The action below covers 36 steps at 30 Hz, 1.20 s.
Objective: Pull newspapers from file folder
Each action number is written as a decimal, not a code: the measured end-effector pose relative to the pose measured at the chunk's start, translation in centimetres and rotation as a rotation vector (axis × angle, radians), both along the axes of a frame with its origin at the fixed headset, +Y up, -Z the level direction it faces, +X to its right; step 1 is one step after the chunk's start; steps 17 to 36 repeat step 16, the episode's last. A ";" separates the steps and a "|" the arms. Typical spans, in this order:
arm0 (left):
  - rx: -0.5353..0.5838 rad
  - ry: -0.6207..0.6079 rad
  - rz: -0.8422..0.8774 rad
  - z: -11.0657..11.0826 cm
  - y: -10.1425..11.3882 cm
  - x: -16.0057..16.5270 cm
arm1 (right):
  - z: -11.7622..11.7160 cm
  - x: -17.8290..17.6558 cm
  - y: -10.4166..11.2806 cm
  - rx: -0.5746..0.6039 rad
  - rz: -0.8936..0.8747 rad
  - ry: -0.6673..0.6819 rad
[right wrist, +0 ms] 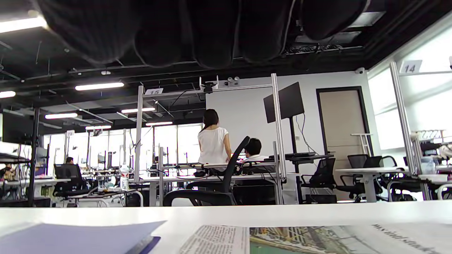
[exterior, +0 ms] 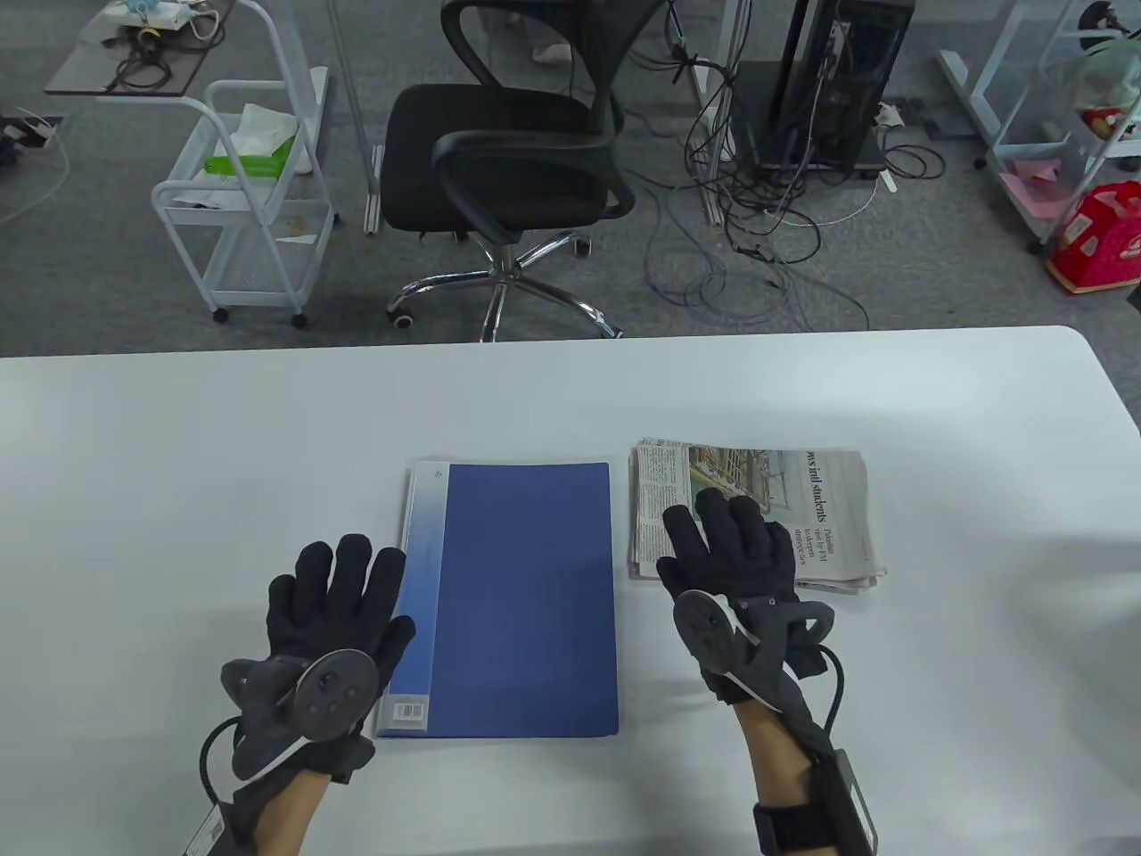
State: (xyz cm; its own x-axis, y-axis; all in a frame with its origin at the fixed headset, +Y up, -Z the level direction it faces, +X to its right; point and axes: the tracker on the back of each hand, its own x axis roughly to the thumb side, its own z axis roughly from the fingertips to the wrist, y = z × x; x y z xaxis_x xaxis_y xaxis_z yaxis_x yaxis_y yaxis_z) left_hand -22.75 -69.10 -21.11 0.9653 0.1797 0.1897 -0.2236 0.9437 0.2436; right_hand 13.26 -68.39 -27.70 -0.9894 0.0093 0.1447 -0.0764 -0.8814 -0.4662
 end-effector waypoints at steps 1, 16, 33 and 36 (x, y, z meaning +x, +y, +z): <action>-0.029 -0.002 0.007 -0.2 -0.4 0.0 | 0.0 -0.1 -0.1 -0.002 0.014 -0.003; -0.154 -0.013 -0.022 -1.5 -2.5 0.2 | -0.4 -0.5 -0.8 -0.049 0.044 -0.010; -0.154 -0.013 -0.022 -1.5 -2.5 0.2 | -0.4 -0.5 -0.8 -0.049 0.044 -0.010; -0.154 -0.013 -0.022 -1.5 -2.5 0.2 | -0.4 -0.5 -0.8 -0.049 0.044 -0.010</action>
